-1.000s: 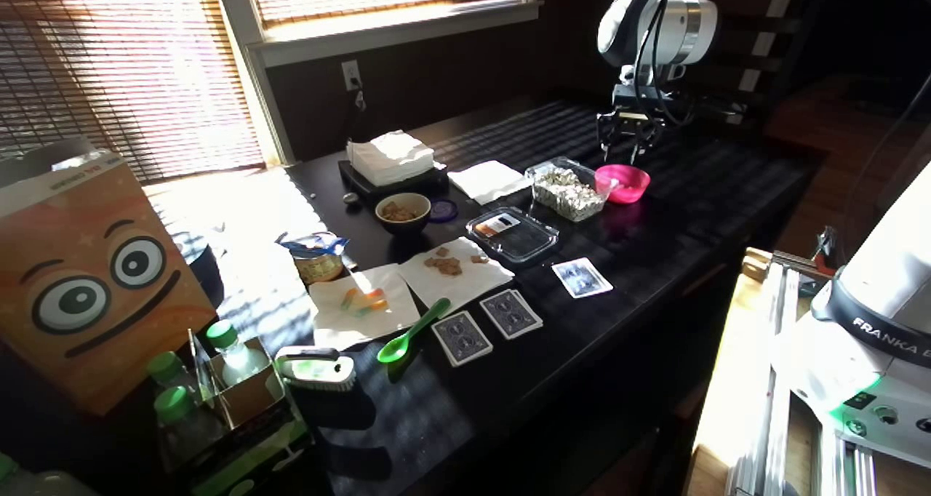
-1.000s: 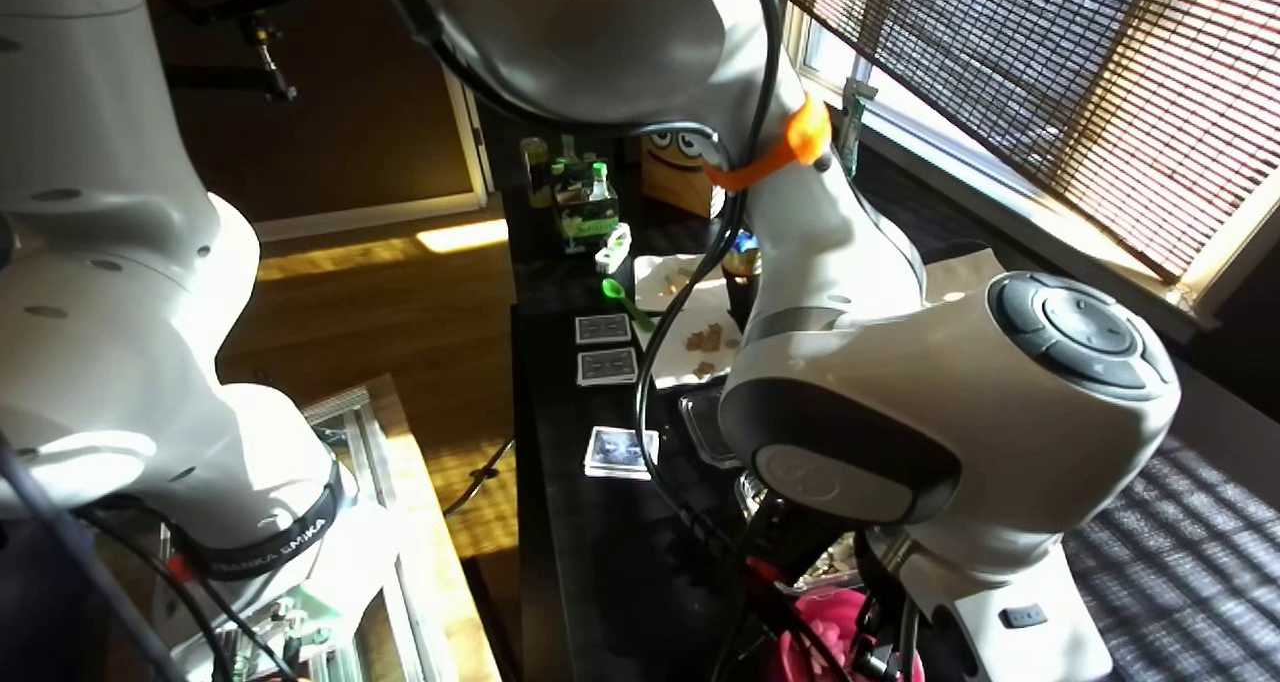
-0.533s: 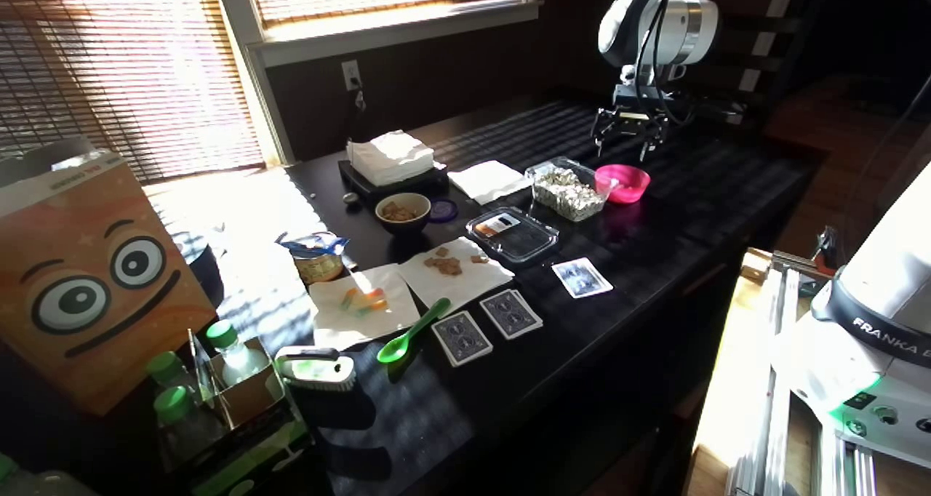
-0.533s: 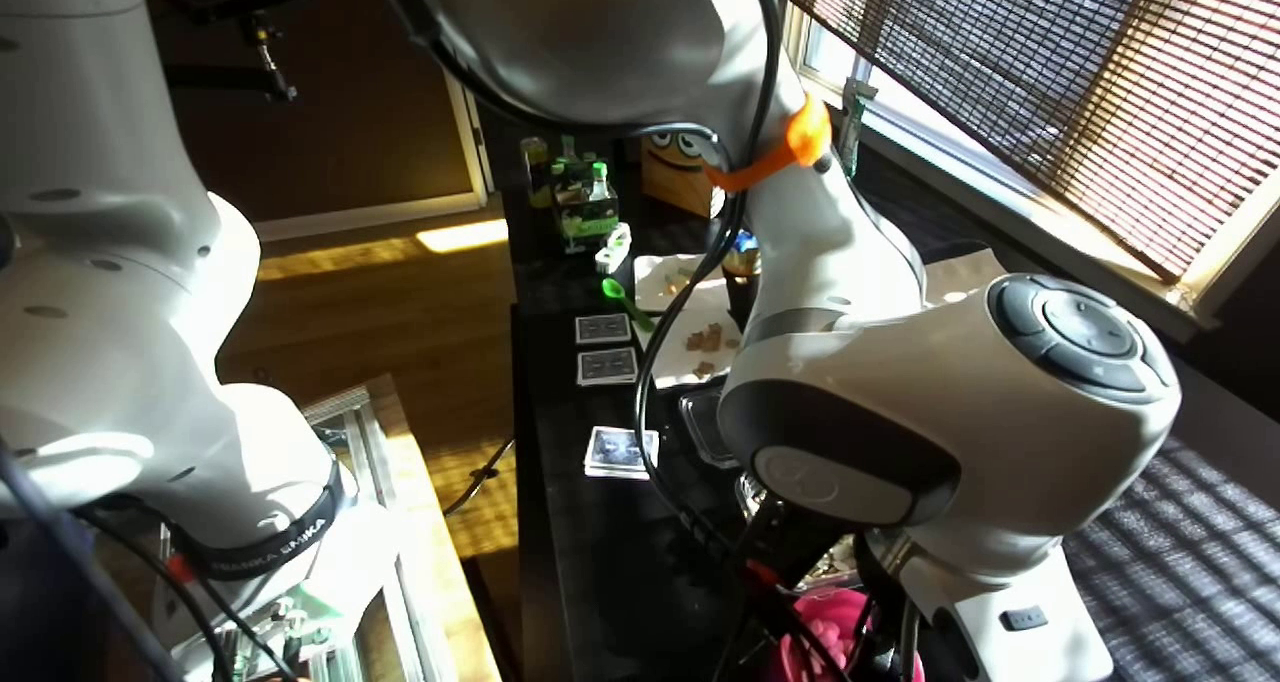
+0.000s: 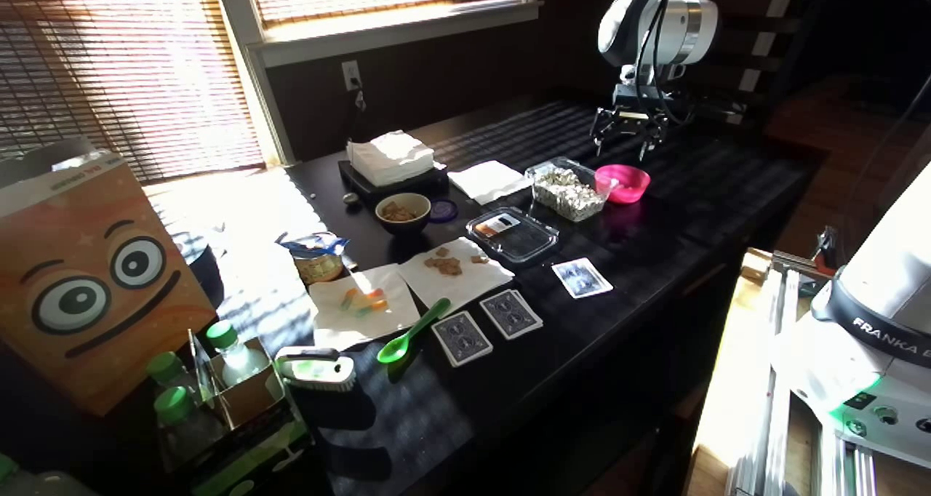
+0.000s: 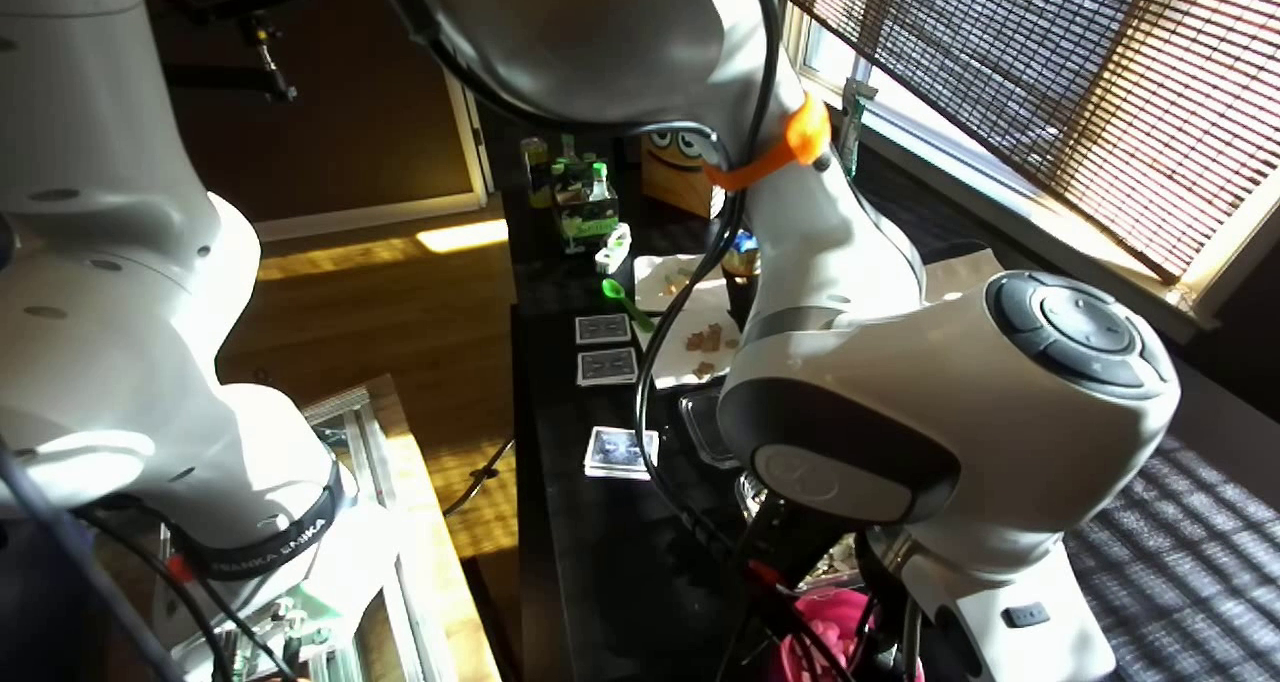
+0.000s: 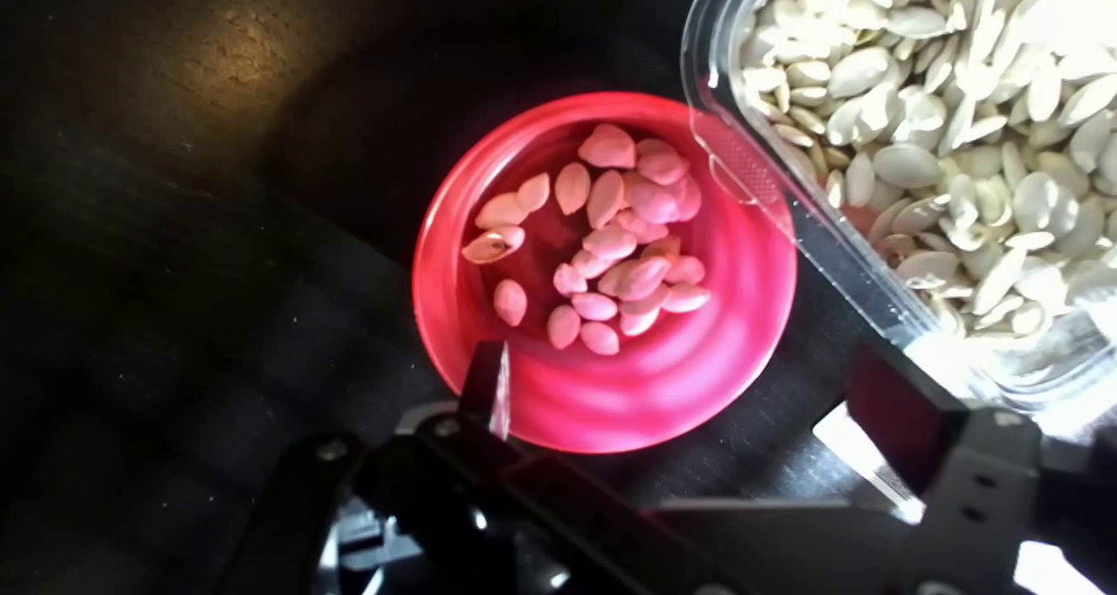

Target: Move some objects from the transparent bowl to the pink bowl

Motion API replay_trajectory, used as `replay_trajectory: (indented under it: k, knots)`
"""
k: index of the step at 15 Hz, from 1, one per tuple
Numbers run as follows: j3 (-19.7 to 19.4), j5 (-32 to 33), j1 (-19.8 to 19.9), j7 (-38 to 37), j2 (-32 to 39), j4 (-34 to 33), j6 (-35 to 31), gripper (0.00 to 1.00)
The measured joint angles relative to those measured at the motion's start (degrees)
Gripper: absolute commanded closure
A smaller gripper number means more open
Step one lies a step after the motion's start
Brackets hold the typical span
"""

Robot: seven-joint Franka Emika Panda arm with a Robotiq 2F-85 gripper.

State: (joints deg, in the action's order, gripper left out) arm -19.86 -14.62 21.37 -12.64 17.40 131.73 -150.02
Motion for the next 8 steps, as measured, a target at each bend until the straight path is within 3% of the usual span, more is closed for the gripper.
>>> replay_trajectory:
  k: [3,8]
  knots:
    - [0.9,0.6,-0.5,4.4,-3.0,1.2,0.0,0.00]
    - [2.4,3.9,-3.1,12.4,-14.9,7.8,0.0,0.00]
